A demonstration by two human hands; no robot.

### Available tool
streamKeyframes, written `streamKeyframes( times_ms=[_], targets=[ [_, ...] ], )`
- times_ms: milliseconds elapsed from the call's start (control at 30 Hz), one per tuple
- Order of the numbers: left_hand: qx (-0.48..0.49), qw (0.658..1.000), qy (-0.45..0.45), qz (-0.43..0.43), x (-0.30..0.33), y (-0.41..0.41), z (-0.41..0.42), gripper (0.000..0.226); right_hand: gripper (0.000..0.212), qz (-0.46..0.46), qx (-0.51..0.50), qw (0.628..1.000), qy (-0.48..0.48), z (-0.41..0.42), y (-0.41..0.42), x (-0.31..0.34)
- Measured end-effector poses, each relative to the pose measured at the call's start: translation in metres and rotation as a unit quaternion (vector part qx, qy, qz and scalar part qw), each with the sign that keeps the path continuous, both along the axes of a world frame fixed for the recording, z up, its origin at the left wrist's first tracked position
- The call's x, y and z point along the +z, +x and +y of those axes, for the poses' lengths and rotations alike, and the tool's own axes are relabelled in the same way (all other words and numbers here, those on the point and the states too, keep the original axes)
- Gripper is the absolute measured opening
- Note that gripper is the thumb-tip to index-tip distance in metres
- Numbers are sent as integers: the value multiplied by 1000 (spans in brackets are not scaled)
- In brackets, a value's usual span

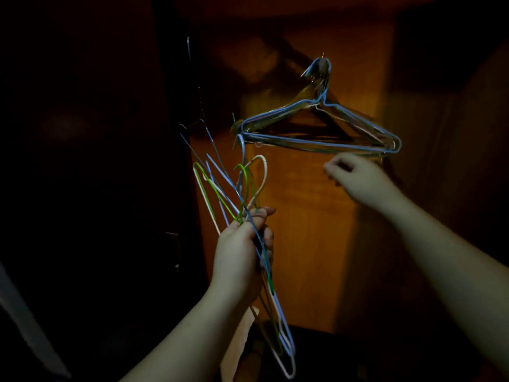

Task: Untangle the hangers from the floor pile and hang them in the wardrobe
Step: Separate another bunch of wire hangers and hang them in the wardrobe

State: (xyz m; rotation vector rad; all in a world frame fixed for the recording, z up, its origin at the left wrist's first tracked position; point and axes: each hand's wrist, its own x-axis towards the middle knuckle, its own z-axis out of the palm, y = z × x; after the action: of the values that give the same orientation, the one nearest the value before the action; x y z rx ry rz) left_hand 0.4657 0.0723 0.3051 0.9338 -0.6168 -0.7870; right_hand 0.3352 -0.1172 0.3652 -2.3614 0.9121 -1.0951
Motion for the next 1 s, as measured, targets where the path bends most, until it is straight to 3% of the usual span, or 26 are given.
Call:
streamKeyframes(
  times_ms=[133,267,600,733,867,1000],
  targets=[
    [-22,999,30,31,-14,2,21,20,22,24,111,987,112,94,6,-50],
    [-12,997,59,38,-28,-4,36,20,33,17,145,964,221,163,9,-94],
    [-30,991,116,66,-72,-9,44,17,20,-12,161,921,354,202,-4,-137],
    [-55,989,135,39,-77,-13,43,20,23,3,117,931,347,204,-11,-141],
    [-72,985,154,21,-82,-16,39,21,22,68,7,966,248,206,-16,-143],
    [-104,981,160,24,-88,-21,35,23,11,110,-28,974,197,205,-16,-145]
  ],
)
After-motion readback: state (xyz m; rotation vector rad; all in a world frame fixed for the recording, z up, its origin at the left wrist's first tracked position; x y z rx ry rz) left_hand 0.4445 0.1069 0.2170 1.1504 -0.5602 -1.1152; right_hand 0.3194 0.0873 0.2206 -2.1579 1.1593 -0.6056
